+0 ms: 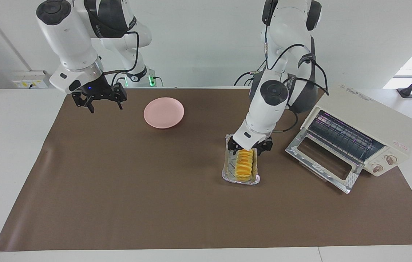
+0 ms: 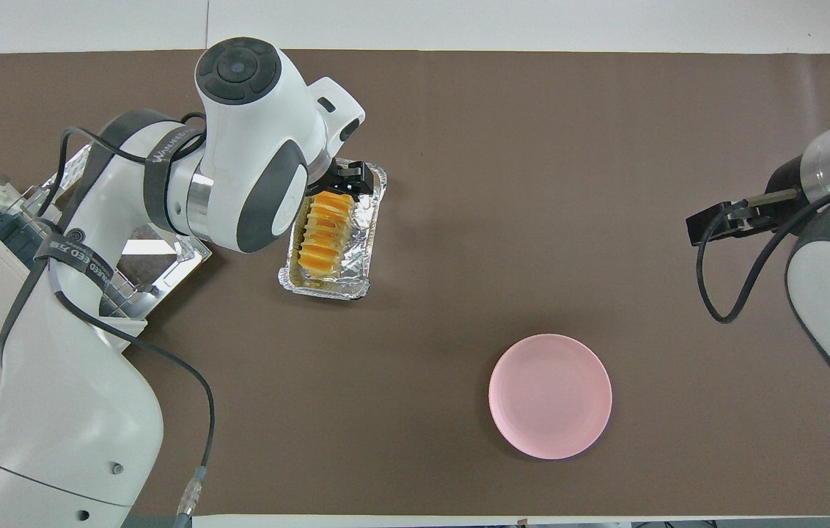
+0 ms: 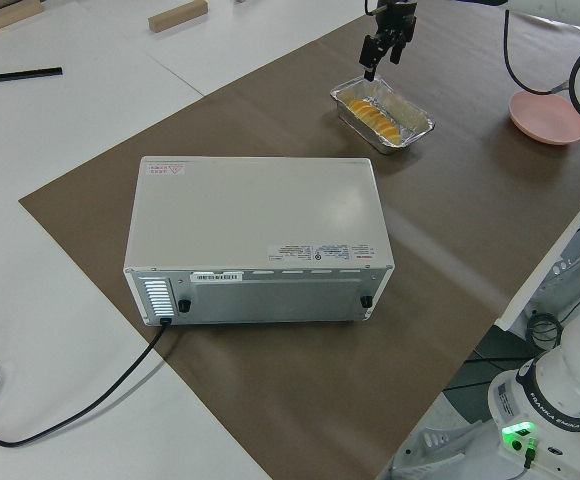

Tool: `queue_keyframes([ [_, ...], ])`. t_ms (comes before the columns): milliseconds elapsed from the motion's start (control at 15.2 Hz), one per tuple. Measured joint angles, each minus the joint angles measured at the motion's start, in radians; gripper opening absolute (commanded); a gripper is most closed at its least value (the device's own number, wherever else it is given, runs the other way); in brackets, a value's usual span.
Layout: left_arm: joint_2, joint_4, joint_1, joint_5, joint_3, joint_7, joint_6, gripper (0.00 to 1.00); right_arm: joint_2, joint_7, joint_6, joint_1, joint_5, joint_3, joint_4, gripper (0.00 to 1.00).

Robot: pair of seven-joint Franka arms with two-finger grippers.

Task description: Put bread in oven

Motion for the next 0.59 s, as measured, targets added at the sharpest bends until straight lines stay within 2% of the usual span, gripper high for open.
queue_keyframes([
  [197,-0.027,-0.104,0.000,-0.001,0.002,0.000,0.111,1.00,-0.002,0.000,-0.007,-0.017,0.000,0.000,-0.007,1.00],
  [393,-0.043,-0.116,-0.040,-0.001,-0.005,-0.007,0.123,1.00,-0.005,0.000,-0.030,-0.027,0.000,0.000,0.002,1.00],
  [590,-0.025,-0.141,-0.105,0.000,-0.005,-0.021,0.133,1.00,-0.008,0.000,-0.058,-0.036,0.000,0.000,0.014,1.00],
])
